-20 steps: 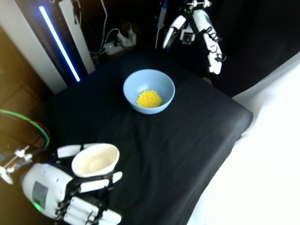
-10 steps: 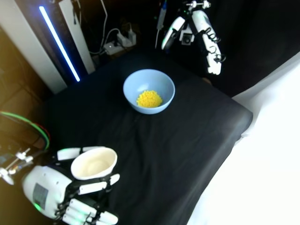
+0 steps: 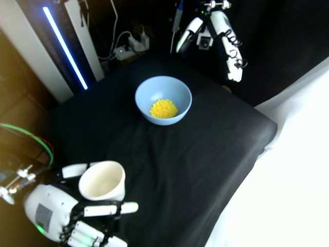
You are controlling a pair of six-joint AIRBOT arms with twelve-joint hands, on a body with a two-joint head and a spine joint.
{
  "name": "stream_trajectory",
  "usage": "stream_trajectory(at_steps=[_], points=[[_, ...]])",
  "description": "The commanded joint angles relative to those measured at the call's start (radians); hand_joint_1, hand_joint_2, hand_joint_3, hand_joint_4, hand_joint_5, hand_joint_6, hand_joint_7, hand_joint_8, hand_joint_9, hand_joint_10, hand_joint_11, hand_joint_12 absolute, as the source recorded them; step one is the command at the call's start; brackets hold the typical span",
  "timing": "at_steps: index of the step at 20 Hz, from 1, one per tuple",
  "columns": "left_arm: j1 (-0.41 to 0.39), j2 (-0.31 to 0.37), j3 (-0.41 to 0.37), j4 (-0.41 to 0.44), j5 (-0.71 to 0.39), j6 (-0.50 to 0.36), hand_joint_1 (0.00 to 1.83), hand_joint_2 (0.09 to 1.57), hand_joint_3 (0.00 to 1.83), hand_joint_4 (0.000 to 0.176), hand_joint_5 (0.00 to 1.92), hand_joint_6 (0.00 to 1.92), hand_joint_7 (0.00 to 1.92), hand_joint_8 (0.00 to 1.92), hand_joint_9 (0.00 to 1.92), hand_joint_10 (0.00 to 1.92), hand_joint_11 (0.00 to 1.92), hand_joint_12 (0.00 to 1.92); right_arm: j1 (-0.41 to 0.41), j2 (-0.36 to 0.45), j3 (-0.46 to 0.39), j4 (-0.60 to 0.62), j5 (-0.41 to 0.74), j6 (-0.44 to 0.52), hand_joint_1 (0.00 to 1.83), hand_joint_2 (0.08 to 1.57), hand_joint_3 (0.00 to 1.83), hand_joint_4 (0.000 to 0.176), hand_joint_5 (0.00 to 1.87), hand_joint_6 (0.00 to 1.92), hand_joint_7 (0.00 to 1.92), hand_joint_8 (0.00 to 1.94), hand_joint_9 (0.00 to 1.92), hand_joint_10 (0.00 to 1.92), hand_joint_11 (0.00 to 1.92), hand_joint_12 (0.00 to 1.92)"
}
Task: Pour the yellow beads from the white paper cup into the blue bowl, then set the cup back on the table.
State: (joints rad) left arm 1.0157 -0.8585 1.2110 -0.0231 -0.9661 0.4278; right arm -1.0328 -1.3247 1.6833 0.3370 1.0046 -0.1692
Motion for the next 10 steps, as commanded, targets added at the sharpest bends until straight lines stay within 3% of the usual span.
stream_trajectory(at_steps=[1, 10], points=[[-0.005, -0.004, 0.004, -0.029, -0.117, -0.009, 0.56, 0.83, 0.12, 0.0, 0.0, 0.0, 0.18, 0.0, 0.15, 0.0, 0.0, 0.35, 0.005, 0.004, 0.009, 0.019, 0.118, 0.015, 0.8, 0.68, 0.0, 0.176, 0.02, 0.0, 0.0, 0.0, 0.0, 0.0, 0.0, 0.0], [-0.002, -0.004, 0.004, -0.03, -0.119, -0.011, 0.56, 0.81, 0.14, 0.0, 0.0, 0.0, 0.18, 0.0, 0.15, 0.0, 0.0, 0.33, 0.005, 0.029, -0.011, -0.005, 0.118, 0.039, 0.8, 0.63, 0.0, 0.176, 0.0, 0.0, 0.0, 0.0, 0.0, 0.0, 0.0, 0.0]])
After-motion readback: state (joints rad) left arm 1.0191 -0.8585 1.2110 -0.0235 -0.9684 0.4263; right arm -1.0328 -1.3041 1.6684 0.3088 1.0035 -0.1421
